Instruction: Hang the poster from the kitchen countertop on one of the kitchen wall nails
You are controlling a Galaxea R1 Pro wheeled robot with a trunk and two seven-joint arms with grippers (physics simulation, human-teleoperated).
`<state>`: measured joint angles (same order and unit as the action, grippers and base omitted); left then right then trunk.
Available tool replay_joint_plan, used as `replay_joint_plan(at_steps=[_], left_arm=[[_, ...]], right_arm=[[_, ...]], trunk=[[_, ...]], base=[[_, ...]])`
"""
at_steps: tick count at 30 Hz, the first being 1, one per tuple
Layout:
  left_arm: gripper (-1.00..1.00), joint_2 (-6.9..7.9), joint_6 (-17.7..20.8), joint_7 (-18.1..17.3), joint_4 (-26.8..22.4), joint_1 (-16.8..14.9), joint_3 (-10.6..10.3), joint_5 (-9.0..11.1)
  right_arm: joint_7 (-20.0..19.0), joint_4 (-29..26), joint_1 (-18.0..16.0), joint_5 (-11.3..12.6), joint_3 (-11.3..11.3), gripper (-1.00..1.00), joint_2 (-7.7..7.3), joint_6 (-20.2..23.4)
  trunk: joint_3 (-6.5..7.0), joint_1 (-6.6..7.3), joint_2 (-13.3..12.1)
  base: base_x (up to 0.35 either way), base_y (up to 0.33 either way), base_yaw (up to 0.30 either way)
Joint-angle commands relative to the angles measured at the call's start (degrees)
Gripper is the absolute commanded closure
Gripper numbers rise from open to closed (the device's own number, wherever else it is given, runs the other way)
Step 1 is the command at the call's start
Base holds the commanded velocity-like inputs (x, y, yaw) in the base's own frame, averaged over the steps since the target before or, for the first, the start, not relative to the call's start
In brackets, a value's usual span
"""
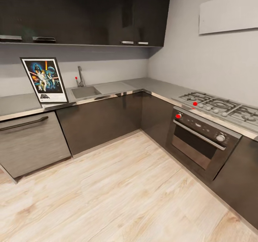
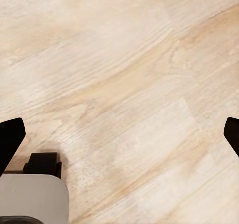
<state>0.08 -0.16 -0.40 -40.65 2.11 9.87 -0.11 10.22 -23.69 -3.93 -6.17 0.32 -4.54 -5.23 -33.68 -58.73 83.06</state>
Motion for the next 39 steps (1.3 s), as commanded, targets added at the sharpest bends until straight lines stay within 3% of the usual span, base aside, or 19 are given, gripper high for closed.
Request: replay_joint_plan(at_steps=[1, 26, 39], left_arm=[[-1.00, 0.00, 0.0, 0.0, -0.1, 0.0, 0.1, 0.0], [-1.00, -0.02, 0.0, 0.0, -0.1, 0.0, 0.1, 0.0], [-1.00, -0.08, 0.1, 0.0, -0.1, 0.0, 1.0, 0.0]], right_arm=[[0.3, 0.1, 0.0, -0.6, 0.0, -1.00, 0.06, 0.0], [0.3, 0.1, 0.0, -0.6, 0.0, -1.00, 0.02, -0.1], [0.1, 0.1, 0.0, -0.6, 0.0, -1.00, -0.25, 0.0]], trunk=[[-0.08, 0.00, 0.0], [-1.40, 0.00, 0.0], [-1.44, 0.00, 0.0]], base=[[0.000, 0.000, 0.164], [0.002, -0.002, 0.213], [0.267, -0.107, 0.014]])
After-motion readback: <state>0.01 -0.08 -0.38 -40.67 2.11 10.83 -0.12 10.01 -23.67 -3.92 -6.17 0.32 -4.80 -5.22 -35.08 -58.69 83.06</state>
